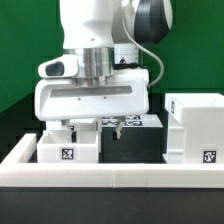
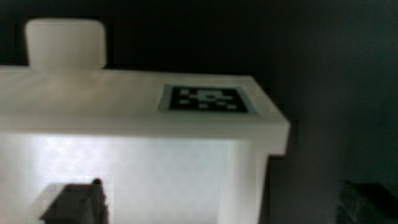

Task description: Assemble drawer

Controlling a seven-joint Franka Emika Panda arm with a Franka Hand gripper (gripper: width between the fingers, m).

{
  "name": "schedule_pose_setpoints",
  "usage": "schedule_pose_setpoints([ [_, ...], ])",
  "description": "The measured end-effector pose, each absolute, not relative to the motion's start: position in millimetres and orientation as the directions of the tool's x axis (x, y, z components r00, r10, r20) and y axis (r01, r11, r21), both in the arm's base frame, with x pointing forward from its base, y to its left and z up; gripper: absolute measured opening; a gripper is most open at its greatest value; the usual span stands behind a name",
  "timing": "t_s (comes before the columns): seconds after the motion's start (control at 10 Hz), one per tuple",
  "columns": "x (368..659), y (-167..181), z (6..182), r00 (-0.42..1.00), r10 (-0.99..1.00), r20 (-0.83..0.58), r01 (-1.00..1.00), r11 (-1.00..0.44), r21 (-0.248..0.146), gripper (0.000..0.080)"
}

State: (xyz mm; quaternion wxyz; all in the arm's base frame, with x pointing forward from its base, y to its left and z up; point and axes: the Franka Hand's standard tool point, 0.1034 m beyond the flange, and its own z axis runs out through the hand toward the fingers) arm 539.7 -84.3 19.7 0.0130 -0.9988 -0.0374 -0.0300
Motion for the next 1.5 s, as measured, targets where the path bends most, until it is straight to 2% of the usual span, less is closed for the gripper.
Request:
schedule_pose_setpoints([
  [0.2,536.2,-83.4,8.6,0.995,0.078,0.056,0.079,-0.997,-0.019,0.0649],
  [0.5,534.5,-81.6,4.8,0.996,0.080,0.050,0.081,-0.997,-0.019,0.0649],
  [0.6,534.5,-80.9,4.6,0.995,0.081,0.050,0.082,-0.996,-0.019,0.0523],
  [0.7,534.4,-81.0,4.6,0.995,0.081,0.050,0.082,-0.996,-0.019,0.0523],
  [0.8,534.4,-81.1,4.6,0.995,0.081,0.050,0.082,-0.996,-0.019,0.0333],
  [0.9,534.4,-81.1,4.6,0.995,0.081,0.050,0.082,-0.996,-0.019,0.0199],
  [1.0,534.4,-81.1,4.6,0.995,0.081,0.049,0.082,-0.996,-0.019,0.0199],
  [1.1,534.4,-81.1,4.6,0.995,0.081,0.049,0.082,-0.996,-0.019,0.0050],
  [1.5,534.4,-81.2,4.6,0.995,0.081,0.049,0.082,-0.996,-0.019,0.0041],
])
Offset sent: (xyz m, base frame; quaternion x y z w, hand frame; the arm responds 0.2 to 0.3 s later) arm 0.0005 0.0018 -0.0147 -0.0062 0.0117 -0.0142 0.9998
